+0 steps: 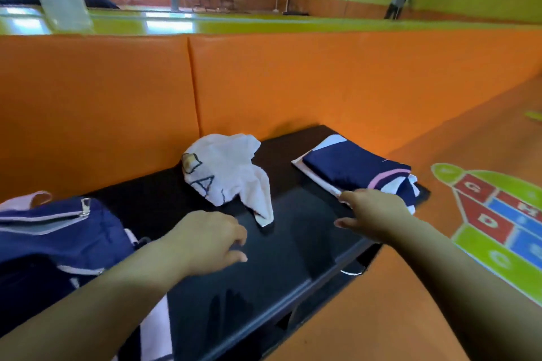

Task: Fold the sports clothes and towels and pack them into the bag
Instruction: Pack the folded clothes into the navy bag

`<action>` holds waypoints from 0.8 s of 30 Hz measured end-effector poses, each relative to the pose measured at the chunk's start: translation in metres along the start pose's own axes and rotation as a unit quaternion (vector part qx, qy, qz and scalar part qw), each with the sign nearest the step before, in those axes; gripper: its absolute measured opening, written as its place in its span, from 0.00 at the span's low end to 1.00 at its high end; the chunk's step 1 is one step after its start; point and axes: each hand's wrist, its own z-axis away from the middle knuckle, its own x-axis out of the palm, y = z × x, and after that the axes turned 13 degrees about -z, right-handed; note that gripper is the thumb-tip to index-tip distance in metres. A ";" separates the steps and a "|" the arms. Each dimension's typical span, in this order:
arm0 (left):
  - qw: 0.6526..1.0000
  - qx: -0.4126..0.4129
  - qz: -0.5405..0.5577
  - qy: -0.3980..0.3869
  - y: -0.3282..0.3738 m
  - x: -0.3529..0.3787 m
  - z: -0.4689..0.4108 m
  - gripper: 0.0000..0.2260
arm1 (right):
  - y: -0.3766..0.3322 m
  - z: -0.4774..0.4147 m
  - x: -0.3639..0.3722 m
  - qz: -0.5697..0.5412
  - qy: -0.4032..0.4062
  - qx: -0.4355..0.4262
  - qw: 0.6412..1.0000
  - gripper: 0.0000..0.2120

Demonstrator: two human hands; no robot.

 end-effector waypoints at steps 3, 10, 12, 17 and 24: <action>0.999 0.021 0.029 0.003 0.013 0.004 -0.050 0.15 | 0.038 -0.021 0.002 -0.020 0.087 0.050 0.995 0.25; 0.995 0.041 0.040 0.078 0.032 0.008 -0.187 0.21 | 0.106 -0.094 0.011 -0.108 0.157 0.178 0.965 0.34; 0.993 0.035 0.043 0.103 0.039 0.008 -0.224 0.21 | 0.121 -0.112 0.022 -0.156 0.122 0.232 0.952 0.38; 0.994 0.025 0.005 0.108 0.051 0.013 -0.292 0.25 | 0.144 -0.133 0.073 -0.305 0.062 0.254 0.916 0.40; 0.996 -0.012 0.077 -0.032 0.052 0.035 -0.334 0.24 | 0.148 -0.127 0.079 -0.296 0.070 0.175 0.936 0.36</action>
